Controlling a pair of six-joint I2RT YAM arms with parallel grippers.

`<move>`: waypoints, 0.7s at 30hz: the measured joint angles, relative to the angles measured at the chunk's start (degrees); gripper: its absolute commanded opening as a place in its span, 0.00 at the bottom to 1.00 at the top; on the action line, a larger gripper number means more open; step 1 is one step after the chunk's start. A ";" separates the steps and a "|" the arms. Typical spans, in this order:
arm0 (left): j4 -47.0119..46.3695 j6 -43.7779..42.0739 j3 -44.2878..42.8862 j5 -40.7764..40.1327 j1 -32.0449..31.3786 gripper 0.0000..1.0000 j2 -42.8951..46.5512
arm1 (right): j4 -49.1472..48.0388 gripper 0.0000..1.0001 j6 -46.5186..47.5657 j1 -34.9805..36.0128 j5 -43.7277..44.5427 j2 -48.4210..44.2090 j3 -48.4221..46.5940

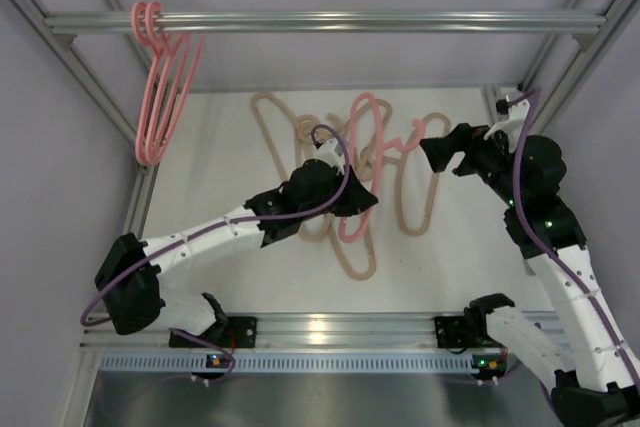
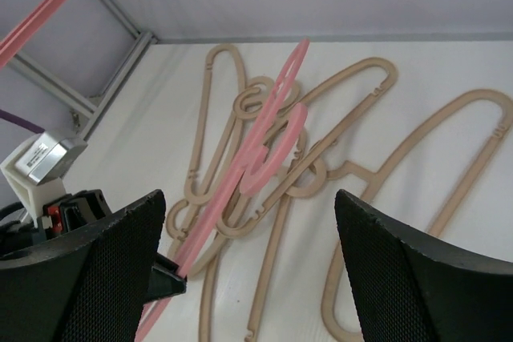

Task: Organize the hangers

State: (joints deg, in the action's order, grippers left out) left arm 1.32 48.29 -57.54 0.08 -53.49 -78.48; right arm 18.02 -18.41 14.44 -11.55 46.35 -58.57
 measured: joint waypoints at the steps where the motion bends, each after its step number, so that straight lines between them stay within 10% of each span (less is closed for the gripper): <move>1: -0.02 0.02 0.26 -0.46 0.04 0.00 0.00 | -0.44 0.82 -0.87 0.00 -0.57 0.98 0.00; 21: -4.92 -3.43 4.09 -4.02 0.04 0.00 1.07 | -5.95 0.47 -15.72 2.60 -2.82 20.55 -0.76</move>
State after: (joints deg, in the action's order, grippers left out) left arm -3.60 44.86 -53.45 -3.95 -53.45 -77.41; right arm 12.08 -34.13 17.04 -14.37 66.89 -59.33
